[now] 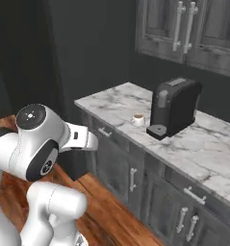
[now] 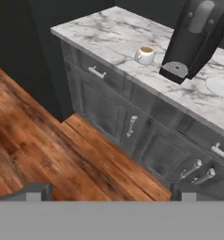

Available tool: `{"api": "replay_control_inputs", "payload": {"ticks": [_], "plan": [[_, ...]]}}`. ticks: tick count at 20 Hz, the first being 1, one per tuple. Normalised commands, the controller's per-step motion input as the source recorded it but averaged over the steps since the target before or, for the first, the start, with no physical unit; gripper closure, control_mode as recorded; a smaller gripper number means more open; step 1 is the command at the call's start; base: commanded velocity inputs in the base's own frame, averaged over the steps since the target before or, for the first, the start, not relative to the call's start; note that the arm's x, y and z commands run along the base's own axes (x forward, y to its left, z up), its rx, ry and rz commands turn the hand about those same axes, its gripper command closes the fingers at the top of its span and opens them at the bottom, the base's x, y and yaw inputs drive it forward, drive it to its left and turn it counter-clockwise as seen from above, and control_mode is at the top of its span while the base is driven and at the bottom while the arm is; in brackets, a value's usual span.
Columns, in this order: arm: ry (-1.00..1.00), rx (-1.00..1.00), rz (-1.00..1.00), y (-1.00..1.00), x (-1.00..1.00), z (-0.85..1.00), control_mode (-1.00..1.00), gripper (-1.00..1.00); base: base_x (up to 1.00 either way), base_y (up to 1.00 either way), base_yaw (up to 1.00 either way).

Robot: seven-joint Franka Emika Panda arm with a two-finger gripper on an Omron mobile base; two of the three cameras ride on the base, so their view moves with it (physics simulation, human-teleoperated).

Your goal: Take a sugar cube from the saucer and place it inside the coffee. Then, grab milk from the fridge and place it next to the coffee on the counter to sweeten the coffee.

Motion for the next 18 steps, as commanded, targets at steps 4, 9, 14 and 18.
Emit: {"api": "replay_control_inputs", "payload": {"ticks": [4,9,14,18], "plan": [[0.00,0.00,0.00,0.00,0.00,0.00,1.00,-1.00,-0.38,-0.28,0.99],[0.00,0.00,0.00,0.00,0.00,0.00,1.00,-1.00,-0.32,-0.21,0.99],[0.00,0.00,0.00,0.00,0.00,0.00,1.00,-1.00,-0.39,-0.02,0.90],[0.00,0.00,0.00,0.00,0.00,0.00,1.00,-1.00,-0.17,0.00,0.87]]}}
